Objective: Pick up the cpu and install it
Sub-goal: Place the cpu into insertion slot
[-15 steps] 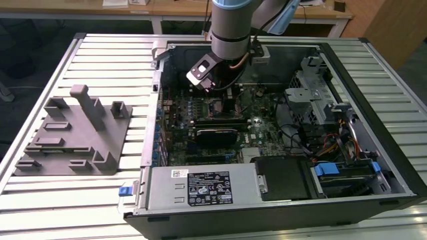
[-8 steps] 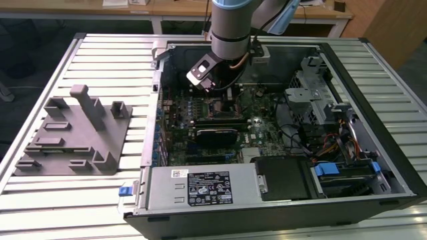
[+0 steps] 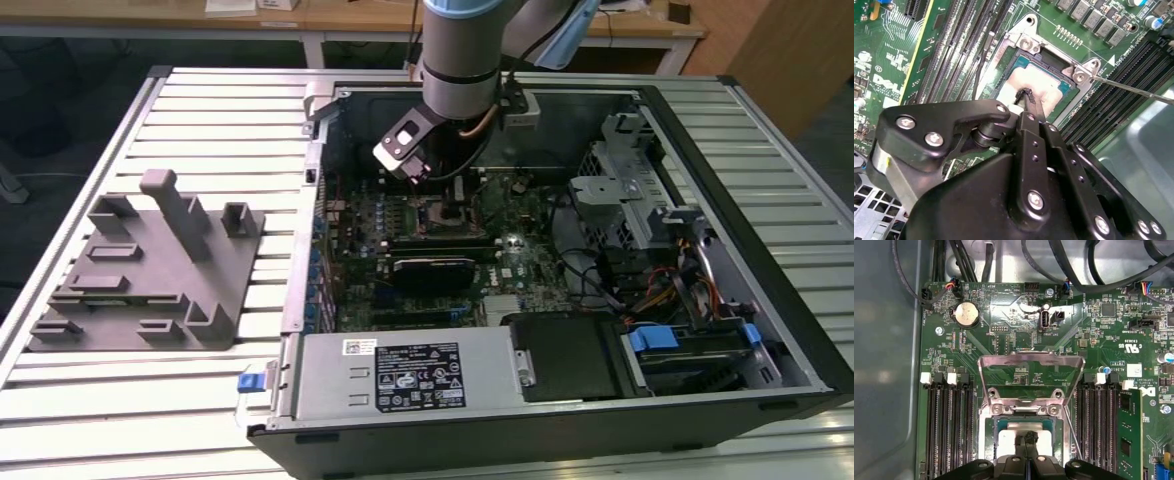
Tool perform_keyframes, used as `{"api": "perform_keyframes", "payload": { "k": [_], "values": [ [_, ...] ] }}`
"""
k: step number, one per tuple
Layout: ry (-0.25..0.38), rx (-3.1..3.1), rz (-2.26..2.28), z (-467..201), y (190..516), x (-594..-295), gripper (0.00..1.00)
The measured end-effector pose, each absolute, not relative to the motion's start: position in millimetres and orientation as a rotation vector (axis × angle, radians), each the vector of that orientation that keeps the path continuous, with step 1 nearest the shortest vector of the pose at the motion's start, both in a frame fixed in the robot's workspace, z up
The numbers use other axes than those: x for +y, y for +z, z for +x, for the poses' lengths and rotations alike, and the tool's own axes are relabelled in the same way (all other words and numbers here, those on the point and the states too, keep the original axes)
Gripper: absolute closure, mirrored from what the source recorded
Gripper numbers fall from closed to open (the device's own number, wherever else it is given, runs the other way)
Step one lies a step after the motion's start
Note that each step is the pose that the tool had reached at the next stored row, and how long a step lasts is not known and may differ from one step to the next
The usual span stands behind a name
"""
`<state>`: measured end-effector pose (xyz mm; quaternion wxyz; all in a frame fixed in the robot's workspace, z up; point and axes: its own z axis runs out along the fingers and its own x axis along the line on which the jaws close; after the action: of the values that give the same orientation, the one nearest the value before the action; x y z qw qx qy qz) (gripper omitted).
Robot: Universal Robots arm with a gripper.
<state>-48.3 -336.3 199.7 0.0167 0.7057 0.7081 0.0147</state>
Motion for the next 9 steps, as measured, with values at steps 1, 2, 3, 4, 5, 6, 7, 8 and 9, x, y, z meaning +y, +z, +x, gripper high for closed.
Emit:
{"api": "perform_keyframes", "payload": {
  "k": [1,2,3,4,5,6,7,8,9],
  "values": [
    [0.046,2.201,2.194,-48.4,199.7,-336.3,0.89],
    [0.046,2.201,2.193,-48.4,199.7,-336.3,0.89],
    [0.046,2.2,2.193,-48.4,199.7,-336.3,0.89],
    [0.046,2.2,2.192,-48.4,199.7,-336.3,0.89],
    [0.046,2.2,2.192,-48.3,200.1,-336.3,0.89],
    [0.046,2.2,2.192,-48.4,200.6,-336.3,0.89],
    [0.046,2.2,2.192,-48.3,201.1,-336.3,0.89],
    [0.047,2.2,2.192,-48.4,201.2,-336.3,0.89],
    [0.047,2.199,2.192,-48.9,201.2,-336.3,0.89]
  ]
}}
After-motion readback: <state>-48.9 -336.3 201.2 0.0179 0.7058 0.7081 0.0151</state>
